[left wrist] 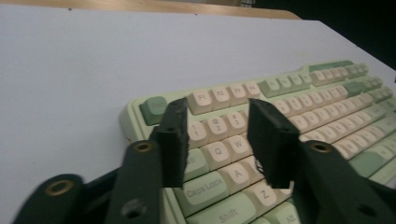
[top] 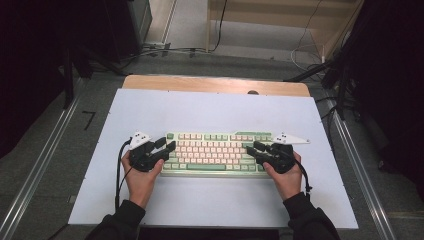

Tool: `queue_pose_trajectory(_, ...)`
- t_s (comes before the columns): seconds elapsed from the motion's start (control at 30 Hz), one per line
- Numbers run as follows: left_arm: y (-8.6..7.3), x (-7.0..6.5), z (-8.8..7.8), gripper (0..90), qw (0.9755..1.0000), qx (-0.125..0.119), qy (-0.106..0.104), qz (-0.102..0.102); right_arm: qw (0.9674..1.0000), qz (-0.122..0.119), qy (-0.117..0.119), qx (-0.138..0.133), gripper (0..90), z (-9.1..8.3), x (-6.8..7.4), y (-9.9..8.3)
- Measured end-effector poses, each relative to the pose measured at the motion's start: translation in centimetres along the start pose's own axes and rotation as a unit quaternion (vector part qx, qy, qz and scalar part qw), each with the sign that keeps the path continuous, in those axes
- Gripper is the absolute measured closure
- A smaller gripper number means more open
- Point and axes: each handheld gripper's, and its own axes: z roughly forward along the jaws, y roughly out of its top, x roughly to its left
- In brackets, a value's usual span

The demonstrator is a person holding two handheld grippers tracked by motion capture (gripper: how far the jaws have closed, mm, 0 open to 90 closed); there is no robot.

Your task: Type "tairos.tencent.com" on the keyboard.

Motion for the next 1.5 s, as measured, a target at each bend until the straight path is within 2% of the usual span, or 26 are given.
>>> queue_pose_trajectory(0.03,0.0,-0.1,0.0,62.6,1.0000,0.000,-0.005,0.002,1.0000,0.000,0.000,0.000,63.7,0.0,0.0,0.0)
queue_pose_trajectory(0.07,0.1,-0.2,0.0,69.8,1.0000,0.000,-0.009,0.004,1.0000,-0.006,0.002,-0.001,70.4,0.2,0.4,0.2)
queue_pose_trajectory(0.1,0.2,-0.3,0.0,74.5,0.9998,-0.001,-0.018,0.010,0.9999,-0.008,0.006,-0.001,73.4,0.2,0.5,0.3)
queue_pose_trajectory(0.17,0.3,-0.4,0.0,81.9,0.9997,0.000,-0.021,0.012,0.9999,-0.008,0.008,-0.003,76.8,0.5,0.7,0.4)
queue_pose_trajectory(0.23,0.3,-0.6,0.1,87.2,0.9995,0.000,-0.028,0.017,0.9999,-0.008,0.015,0.000,87.1,0.7,0.8,0.5)
queue_pose_trajectory(0.3,0.3,-0.7,0.2,89.9,0.9993,0.002,-0.032,0.021,0.9997,-0.008,0.022,0.002,87.8,0.9,0.8,0.6)
queue_pose_trajectory(0.53,0.6,-1.3,0.7,90.0,0.9988,0.011,-0.032,0.036,0.9997,-0.004,0.026,0.002,88.0,1.4,1.1,0.8)
queue_pose_trajectory(0.77,0.6,-1.6,1.3,90.0,0.9985,0.023,-0.037,0.034,0.9993,-0.005,0.037,0.004,88.0,1.8,1.4,1.0)
queue_pose_trajectory(0.93,0.6,-1.6,1.6,90.0,0.9978,0.028,-0.051,0.033,0.9989,-0.012,0.044,0.004,88.0,2.2,1.9,1.1)
queue_pose_trajectory(1.13,0.7,-1.7,1.8,90.0,0.9977,0.028,-0.052,0.034,0.9982,-0.013,0.059,0.004,87.9,2.5,2.2,1.2)
queue_pose_trajectory(1.2,0.8,-1.9,2.1,90.0,0.9971,0.029,-0.060,0.037,0.9976,-0.015,0.068,0.009,87.9,2.6,2.3,1.2)
queue_pose_trajectory(1.37,1.0,-2.5,2.5,90.0,0.9964,0.028,-0.062,0.050,0.9973,-0.017,0.070,0.014,88.2,3.1,2.5,1.2)
queue_pose_trajectory(1.5,1.1,-2.9,3.3,90.0,0.9951,0.040,-0.069,0.059,0.9972,-0.021,0.069,0.018,88.2,3.4,2.6,1.2)
